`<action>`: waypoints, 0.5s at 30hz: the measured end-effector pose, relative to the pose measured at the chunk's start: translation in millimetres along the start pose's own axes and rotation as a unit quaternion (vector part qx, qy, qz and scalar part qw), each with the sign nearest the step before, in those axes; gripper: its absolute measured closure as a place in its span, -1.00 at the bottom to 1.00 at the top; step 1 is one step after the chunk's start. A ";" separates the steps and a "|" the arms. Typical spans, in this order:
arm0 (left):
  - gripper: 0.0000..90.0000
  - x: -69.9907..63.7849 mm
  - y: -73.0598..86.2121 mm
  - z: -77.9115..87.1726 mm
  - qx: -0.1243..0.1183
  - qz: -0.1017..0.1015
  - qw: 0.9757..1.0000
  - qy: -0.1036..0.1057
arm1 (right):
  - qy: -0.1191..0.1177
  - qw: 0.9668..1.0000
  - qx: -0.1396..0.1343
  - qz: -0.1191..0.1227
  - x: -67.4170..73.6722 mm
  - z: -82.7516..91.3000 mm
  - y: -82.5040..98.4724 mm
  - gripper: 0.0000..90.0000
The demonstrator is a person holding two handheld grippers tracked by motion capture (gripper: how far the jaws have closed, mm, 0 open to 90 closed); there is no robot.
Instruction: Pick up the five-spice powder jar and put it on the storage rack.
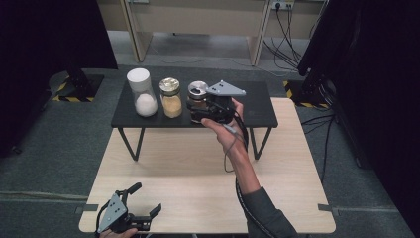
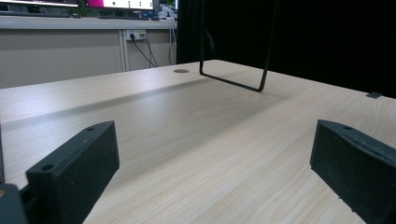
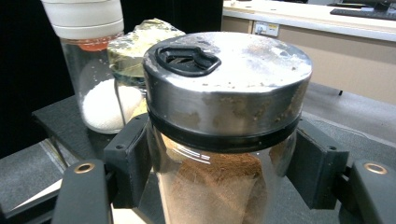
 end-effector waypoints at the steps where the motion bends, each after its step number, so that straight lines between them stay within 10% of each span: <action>1: -0.98 -0.1 0.0 0.0 0.000 0.000 1.000 0.000 | 0.002 1.000 0.000 0.000 -0.5 -1.2 -0.1 -0.31; 15: -0.99 0.1 0.0 0.6 0.000 0.000 1.000 0.000 | 0.014 1.000 -0.003 -0.010 -7.5 -14.2 2.0 -0.31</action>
Point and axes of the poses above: each handheld gripper's, and its own axes: z roughly backward along the jaws, y roughly out of its underside, x roughly to its left, the point moved 5 cm from there along -z, roughly forward along the jaws, and after that the axes turned 8 degrees about -y, right-handed, at the moved point
